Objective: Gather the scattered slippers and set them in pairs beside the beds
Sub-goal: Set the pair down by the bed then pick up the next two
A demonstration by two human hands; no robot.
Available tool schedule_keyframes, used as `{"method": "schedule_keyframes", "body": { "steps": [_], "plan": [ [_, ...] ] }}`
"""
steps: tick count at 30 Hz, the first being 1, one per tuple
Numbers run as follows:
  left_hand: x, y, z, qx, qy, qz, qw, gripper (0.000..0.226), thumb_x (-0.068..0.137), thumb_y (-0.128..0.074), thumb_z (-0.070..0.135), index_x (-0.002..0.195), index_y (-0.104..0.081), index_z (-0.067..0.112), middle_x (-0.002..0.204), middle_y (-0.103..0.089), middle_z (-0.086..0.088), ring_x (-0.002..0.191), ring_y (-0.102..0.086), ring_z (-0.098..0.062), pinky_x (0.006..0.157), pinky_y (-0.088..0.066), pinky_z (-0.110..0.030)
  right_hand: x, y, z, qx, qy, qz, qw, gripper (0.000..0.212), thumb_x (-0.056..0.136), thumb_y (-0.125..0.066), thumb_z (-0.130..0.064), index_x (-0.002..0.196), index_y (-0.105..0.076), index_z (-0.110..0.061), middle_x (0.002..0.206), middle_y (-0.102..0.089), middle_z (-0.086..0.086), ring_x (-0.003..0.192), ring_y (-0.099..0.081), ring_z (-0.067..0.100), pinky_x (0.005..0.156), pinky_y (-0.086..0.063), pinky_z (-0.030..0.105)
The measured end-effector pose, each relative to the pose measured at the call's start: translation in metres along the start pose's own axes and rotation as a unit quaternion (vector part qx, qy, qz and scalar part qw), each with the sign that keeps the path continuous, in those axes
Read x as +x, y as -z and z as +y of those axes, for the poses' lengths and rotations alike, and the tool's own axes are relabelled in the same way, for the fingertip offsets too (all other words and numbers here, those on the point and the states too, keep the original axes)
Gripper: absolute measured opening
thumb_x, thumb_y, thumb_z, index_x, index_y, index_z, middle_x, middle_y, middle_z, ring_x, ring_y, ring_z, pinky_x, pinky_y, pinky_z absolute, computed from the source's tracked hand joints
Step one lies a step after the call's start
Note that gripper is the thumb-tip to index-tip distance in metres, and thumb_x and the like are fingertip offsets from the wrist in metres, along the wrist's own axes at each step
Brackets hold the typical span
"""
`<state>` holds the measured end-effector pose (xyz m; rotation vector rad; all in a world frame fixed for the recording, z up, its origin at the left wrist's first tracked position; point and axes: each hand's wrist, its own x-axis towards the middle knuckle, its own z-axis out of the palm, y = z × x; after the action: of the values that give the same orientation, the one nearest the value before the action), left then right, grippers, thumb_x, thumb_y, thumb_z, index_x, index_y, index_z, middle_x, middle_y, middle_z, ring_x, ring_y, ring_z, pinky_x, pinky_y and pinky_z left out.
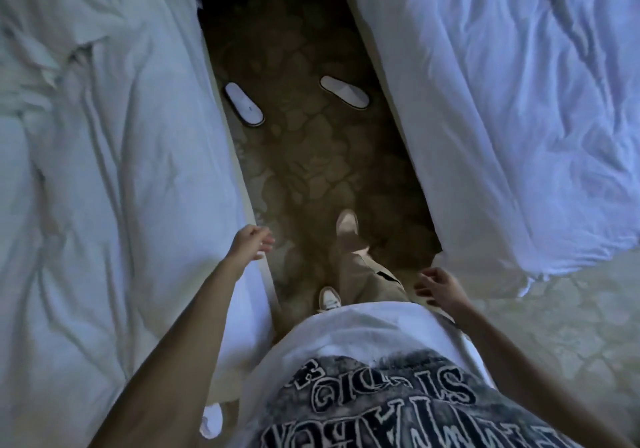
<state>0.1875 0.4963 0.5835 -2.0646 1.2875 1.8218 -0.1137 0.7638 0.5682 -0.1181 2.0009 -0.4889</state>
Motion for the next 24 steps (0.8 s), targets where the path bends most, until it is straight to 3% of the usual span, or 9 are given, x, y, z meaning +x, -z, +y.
{"method": "schedule_keyframes", "body": {
  "steps": [3,6,9,11,13,14,17,20,24],
  "plan": [
    [0.04,0.016,0.046,0.003,-0.009,-0.01,1.0,0.021,0.099,-0.05,0.028,0.107,-0.056,0.009,0.093,-0.069,-0.004,0.083,-0.067,-0.021,0.088,-0.052,-0.039,0.037,-0.004,-0.017,-0.009,-0.034,-0.005,0.999,0.009,0.089,-0.062,-0.016,0.089,-0.061,-0.007,0.097,-0.07,0.026,0.077,-0.063,0.027,0.07,-0.048,0.037],
    [0.07,0.032,0.08,0.004,0.033,0.002,0.999,0.015,0.099,-0.05,0.026,0.097,-0.055,0.012,0.09,-0.069,-0.007,0.074,-0.065,-0.019,0.072,-0.047,-0.03,0.072,-0.006,-0.071,-0.045,-0.052,-0.027,0.997,0.009,0.09,-0.06,-0.014,0.09,-0.062,-0.005,0.089,-0.065,0.012,0.091,-0.059,0.028,0.075,-0.044,0.036],
    [0.092,0.045,0.103,-0.001,0.063,-0.002,0.998,0.015,0.098,-0.053,0.023,0.095,-0.06,0.01,0.094,-0.069,-0.012,0.075,-0.064,-0.021,0.069,-0.047,-0.031,0.105,-0.009,-0.152,-0.066,-0.027,-0.03,0.997,0.023,0.09,-0.06,-0.019,0.108,-0.062,-0.006,0.099,-0.061,0.01,0.096,-0.056,0.026,0.082,-0.04,0.033],
    [0.105,0.061,0.121,0.012,0.059,0.034,0.998,0.017,0.095,-0.058,0.021,0.097,-0.066,0.007,0.099,-0.069,-0.013,0.086,-0.065,-0.025,0.076,-0.05,-0.034,0.129,-0.01,-0.218,-0.067,0.009,-0.012,0.998,0.025,0.089,-0.061,-0.024,0.107,-0.064,-0.005,0.097,-0.062,0.009,0.09,-0.056,0.023,0.078,-0.041,0.032],
    [0.117,0.077,0.145,0.013,0.052,0.082,0.995,0.018,0.093,-0.059,0.021,0.095,-0.07,0.007,0.098,-0.071,-0.011,0.096,-0.065,-0.028,0.086,-0.052,-0.036,0.152,-0.012,-0.28,-0.032,0.029,0.017,0.999,0.026,0.087,-0.063,-0.03,0.102,-0.067,-0.009,0.091,-0.068,0.008,0.083,-0.061,0.022,0.077,-0.05,0.039],
    [0.125,0.085,0.162,0.0,0.053,0.085,0.995,0.016,0.093,-0.059,0.018,0.092,-0.07,0.008,0.092,-0.071,-0.01,0.093,-0.065,-0.028,0.083,-0.051,-0.034,0.165,-0.014,-0.309,-0.012,0.032,0.019,0.999,0.024,0.086,-0.064,-0.033,0.099,-0.067,-0.012,0.087,-0.069,0.007,0.078,-0.062,0.021,0.077,-0.053,0.041],
    [0.159,0.108,0.213,0.016,0.066,0.041,0.997,0.014,0.093,-0.059,0.014,0.082,-0.067,0.011,0.075,-0.065,-0.005,0.072,-0.06,-0.021,0.063,-0.046,-0.026,0.189,-0.021,-0.396,0.049,0.046,0.005,0.998,0.01,0.091,-0.06,-0.03,0.09,-0.06,-0.02,0.082,-0.069,0.003,0.069,-0.065,0.017,0.069,-0.05,0.035],
    [0.214,0.137,0.258,0.082,0.072,0.003,0.994,0.014,0.092,-0.061,0.018,0.08,-0.067,0.015,0.086,-0.069,-0.01,0.088,-0.065,-0.03,0.078,-0.051,-0.036,0.213,-0.029,-0.454,0.106,0.036,0.019,0.993,0.008,0.093,-0.057,-0.027,0.095,-0.057,-0.019,0.084,-0.068,0.005,0.068,-0.064,0.016,0.062,-0.046,0.027],
    [0.28,0.18,0.359,0.131,0.079,-0.047,0.987,0.017,0.096,-0.054,0.019,0.089,-0.062,0.006,0.079,-0.066,-0.011,0.067,-0.059,-0.023,0.058,-0.043,-0.029,0.225,-0.049,-0.484,0.19,-0.006,0.084,0.978,0.015,0.093,-0.057,-0.021,0.103,-0.059,-0.009,0.075,-0.066,0.004,0.048,-0.062,0.002,0.046,-0.046,0.016]
  ]
}}
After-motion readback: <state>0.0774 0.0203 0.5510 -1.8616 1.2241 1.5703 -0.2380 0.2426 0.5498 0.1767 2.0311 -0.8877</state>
